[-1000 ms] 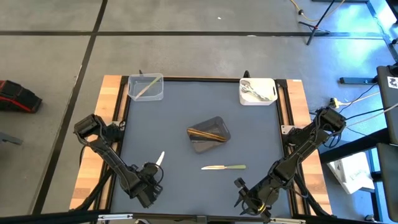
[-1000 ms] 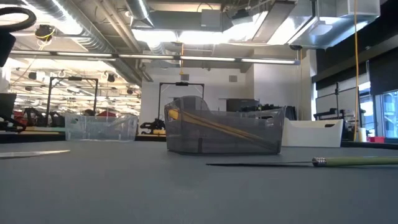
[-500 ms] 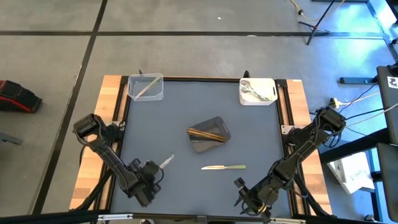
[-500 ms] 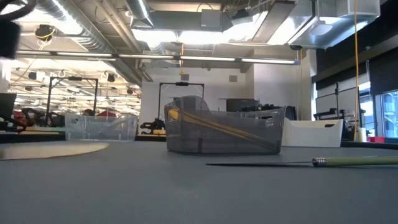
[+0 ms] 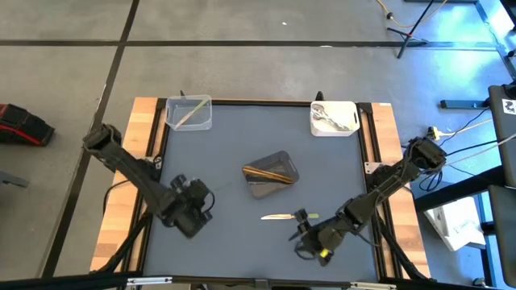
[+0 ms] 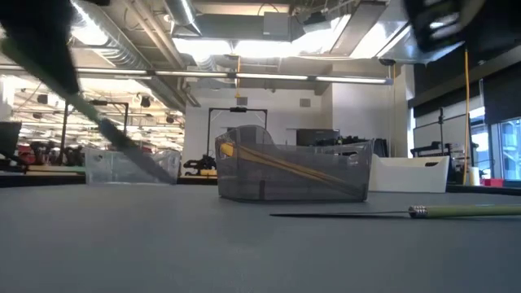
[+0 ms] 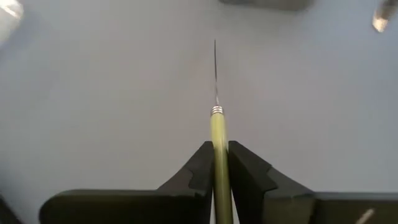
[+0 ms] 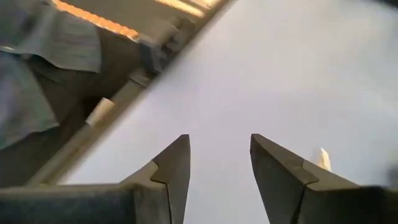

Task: Sort silverware by color (type)
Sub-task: Put the green table knife into the transparent bin

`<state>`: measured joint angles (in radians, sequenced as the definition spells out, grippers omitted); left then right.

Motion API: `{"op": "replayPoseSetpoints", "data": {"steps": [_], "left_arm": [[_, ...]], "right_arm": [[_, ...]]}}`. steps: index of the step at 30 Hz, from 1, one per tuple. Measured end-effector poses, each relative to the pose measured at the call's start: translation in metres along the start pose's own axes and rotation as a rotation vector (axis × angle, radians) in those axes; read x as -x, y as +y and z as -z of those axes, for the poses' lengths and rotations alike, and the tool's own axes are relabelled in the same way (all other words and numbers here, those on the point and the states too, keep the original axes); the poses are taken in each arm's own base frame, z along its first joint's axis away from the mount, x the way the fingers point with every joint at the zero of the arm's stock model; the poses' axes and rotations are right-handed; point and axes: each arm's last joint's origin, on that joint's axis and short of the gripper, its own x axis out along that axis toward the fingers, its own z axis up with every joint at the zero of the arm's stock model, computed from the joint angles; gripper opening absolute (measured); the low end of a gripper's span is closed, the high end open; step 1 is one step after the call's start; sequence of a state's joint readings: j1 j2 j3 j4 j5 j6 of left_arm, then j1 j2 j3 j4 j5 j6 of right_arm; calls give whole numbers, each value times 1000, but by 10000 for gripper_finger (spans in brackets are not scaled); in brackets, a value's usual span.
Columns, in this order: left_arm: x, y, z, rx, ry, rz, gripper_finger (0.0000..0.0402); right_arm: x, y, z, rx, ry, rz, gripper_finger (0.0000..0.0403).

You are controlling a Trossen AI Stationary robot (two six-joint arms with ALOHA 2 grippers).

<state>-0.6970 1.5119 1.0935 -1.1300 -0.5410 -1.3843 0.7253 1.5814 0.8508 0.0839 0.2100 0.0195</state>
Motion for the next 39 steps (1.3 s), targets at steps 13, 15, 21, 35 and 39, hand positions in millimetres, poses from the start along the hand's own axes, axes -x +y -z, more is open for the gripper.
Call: {"op": "replayPoseSetpoints", "data": {"steps": [13, 15, 21, 35, 39], "left_arm": [[-46, 27, -12, -74, 273, -50, 88], [-58, 32, -5, -88, 329, -40, 104], [-90, 41, 6, -137, 331, 36, 122], [-118, 66, 15, -217, 421, 65, 119], [-121, 68, 11, -248, 414, 72, 82]], "right_arm": [[-5, -44, 15, -121, 150, 88, 154], [-6, -48, 15, -115, 152, 97, 154], [-7, -68, 16, -115, 148, 142, 154], [-6, -111, 21, -131, 138, 161, 154], [-5, -122, 21, -133, 120, 173, 154]]}}
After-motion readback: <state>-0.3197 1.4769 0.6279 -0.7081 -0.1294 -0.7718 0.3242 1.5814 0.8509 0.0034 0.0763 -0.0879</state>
